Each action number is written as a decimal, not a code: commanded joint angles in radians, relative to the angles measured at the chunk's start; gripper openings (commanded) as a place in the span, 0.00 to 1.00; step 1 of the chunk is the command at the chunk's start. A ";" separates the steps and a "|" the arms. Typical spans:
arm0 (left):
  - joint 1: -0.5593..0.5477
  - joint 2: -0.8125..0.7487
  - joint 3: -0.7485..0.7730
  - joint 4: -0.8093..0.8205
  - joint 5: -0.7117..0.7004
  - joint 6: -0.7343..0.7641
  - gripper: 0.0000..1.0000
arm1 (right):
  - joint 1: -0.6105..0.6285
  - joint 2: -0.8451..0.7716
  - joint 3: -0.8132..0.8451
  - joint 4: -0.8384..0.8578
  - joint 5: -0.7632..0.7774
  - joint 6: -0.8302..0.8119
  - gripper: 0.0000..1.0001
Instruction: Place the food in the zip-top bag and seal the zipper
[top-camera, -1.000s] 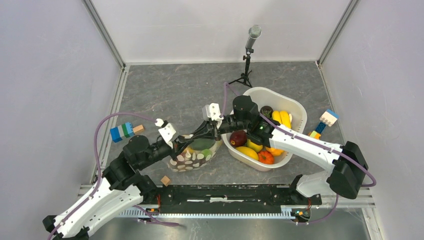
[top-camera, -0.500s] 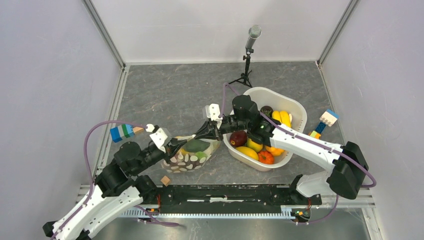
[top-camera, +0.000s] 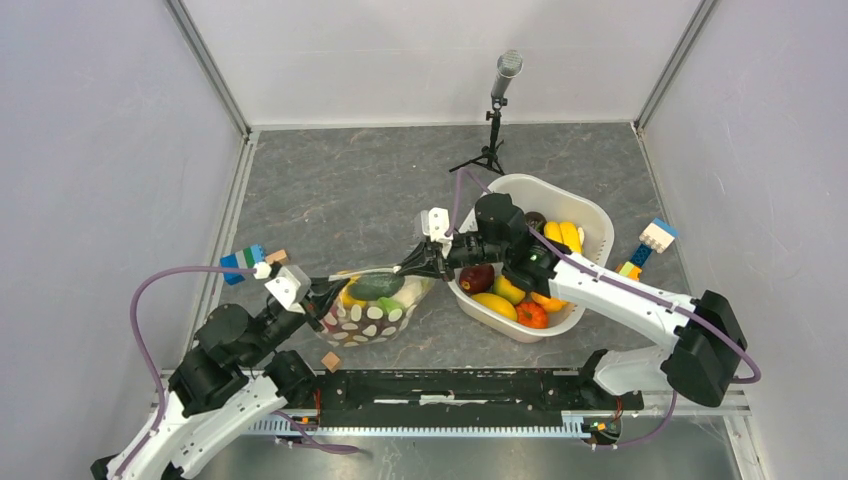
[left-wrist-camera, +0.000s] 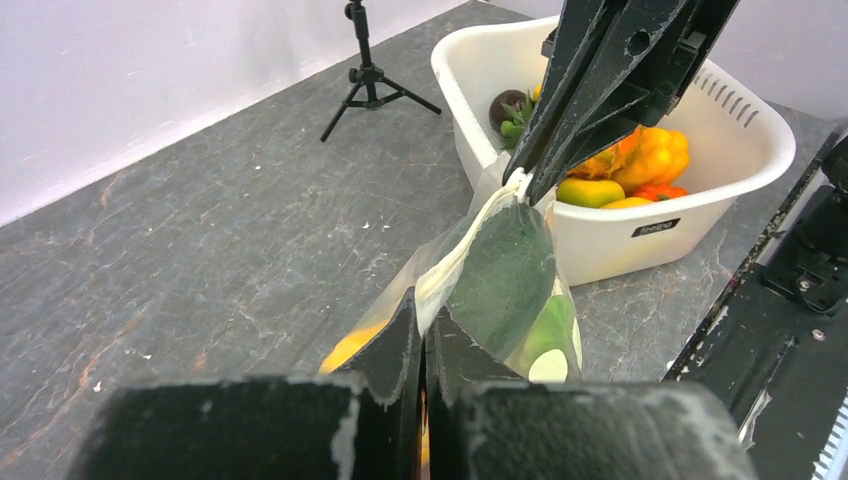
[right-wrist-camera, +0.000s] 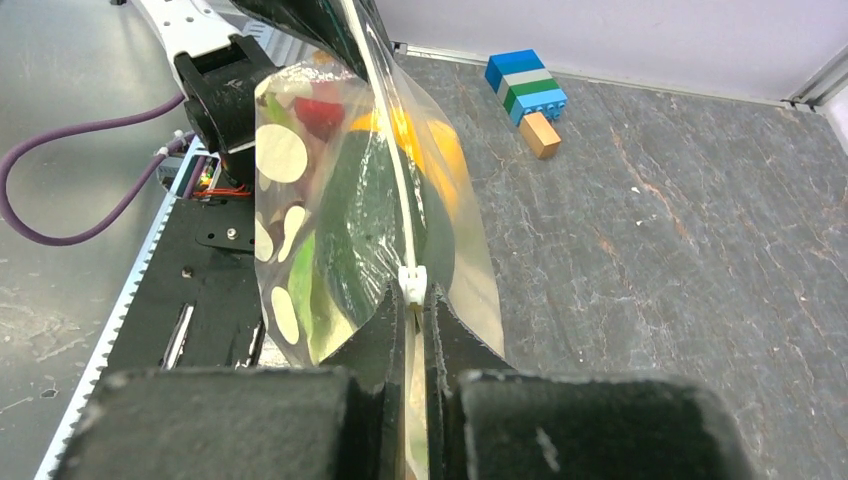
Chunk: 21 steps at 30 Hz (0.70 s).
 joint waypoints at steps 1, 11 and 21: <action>0.005 -0.039 0.082 0.043 -0.120 0.057 0.02 | -0.038 -0.045 -0.027 -0.035 0.062 -0.014 0.00; 0.005 -0.072 0.084 0.025 -0.180 0.066 0.02 | -0.078 -0.078 -0.062 -0.056 0.098 -0.023 0.00; 0.005 -0.065 0.085 0.014 -0.203 0.074 0.02 | -0.122 -0.118 -0.095 -0.125 0.145 -0.058 0.00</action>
